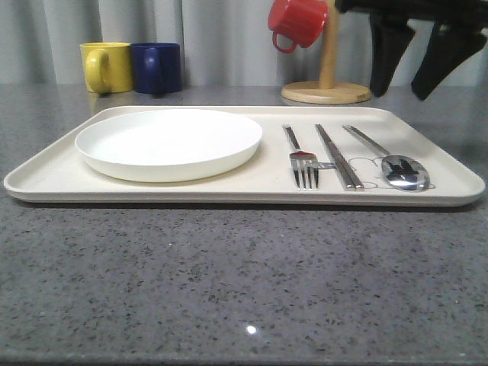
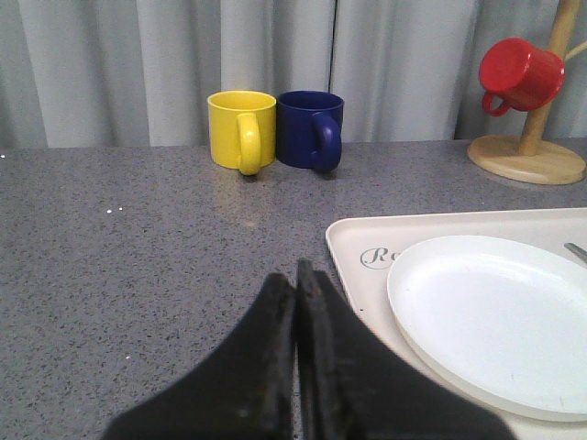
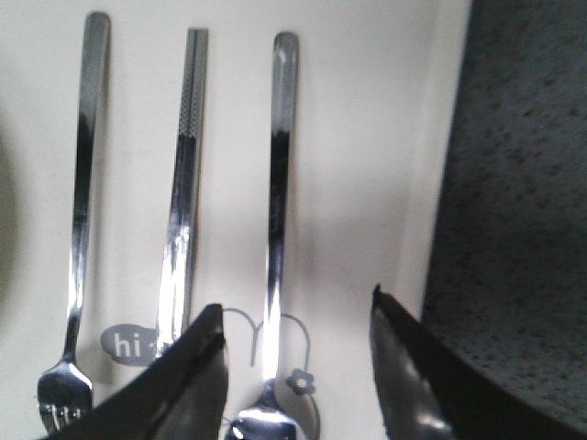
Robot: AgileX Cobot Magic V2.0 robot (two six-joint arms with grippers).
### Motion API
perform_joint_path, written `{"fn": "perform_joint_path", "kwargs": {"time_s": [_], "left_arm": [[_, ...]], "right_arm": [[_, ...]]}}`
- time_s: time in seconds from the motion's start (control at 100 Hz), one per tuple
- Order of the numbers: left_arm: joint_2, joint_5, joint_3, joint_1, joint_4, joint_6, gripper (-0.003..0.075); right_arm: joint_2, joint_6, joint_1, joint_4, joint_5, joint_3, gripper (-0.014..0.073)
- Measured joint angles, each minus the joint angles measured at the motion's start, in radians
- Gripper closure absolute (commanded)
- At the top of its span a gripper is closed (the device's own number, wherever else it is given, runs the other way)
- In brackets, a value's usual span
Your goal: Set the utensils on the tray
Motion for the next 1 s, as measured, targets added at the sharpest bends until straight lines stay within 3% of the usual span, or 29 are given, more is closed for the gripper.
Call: {"fn": "perform_joint_path", "kwargs": {"time_s": [0.32, 0.56, 0.8, 0.89, 1.0], "left_arm": [[0.0, 0.0, 0.0, 0.0, 0.0, 0.0, 0.0738], [0.0, 0.0, 0.0, 0.0, 0.0, 0.0, 0.0738], [0.0, 0.0, 0.0, 0.0, 0.0, 0.0, 0.0738], [0.0, 0.0, 0.0, 0.0, 0.0, 0.0, 0.0738], [0.0, 0.0, 0.0, 0.0, 0.0, 0.0, 0.0738]], "right_arm": [[-0.252, -0.088, -0.139, -0.056, -0.074, 0.088, 0.0221], [-0.511, -0.094, -0.248, -0.071, -0.236, 0.362, 0.0221], [-0.757, -0.096, -0.26, -0.084, -0.405, 0.635, 0.0223], [-0.845, -0.096, -0.26, -0.084, -0.472, 0.718, 0.0256], [-0.949, -0.096, -0.26, -0.084, -0.53, 0.784, 0.0356]]}}
